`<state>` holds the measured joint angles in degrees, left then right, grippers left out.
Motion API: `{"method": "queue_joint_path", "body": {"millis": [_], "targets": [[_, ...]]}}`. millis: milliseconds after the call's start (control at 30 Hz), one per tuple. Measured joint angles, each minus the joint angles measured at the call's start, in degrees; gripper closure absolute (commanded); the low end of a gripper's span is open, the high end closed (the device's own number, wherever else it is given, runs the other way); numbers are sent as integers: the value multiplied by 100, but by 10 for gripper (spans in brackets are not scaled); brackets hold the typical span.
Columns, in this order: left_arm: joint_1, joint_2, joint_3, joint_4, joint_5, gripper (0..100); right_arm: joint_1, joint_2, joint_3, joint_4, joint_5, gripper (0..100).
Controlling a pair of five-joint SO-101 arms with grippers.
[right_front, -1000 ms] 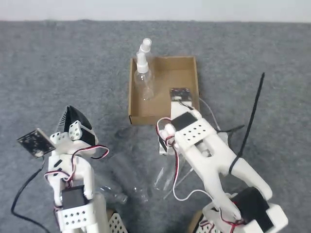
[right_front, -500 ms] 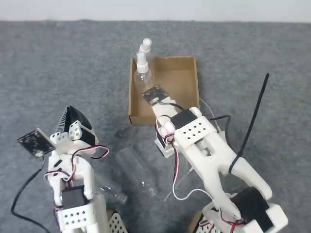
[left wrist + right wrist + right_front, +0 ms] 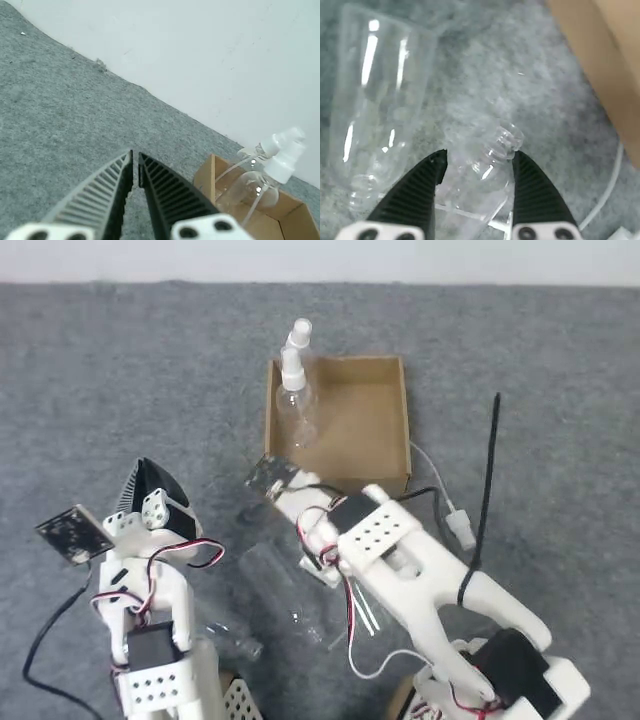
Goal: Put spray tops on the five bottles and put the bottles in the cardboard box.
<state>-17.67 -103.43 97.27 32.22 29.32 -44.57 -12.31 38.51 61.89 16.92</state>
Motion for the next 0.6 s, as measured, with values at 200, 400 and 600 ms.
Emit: {"method": "queue_joint_path", "body": {"millis": [200, 400, 600], "targets": [[0, 0, 0, 0, 0, 985, -9, 0, 9, 0, 70, 766], [0, 0, 0, 0, 0, 985, -9, 0, 9, 0, -220, 676], [0, 0, 0, 0, 0, 985, 0, 0, 62, 0, -422, 676]]}}
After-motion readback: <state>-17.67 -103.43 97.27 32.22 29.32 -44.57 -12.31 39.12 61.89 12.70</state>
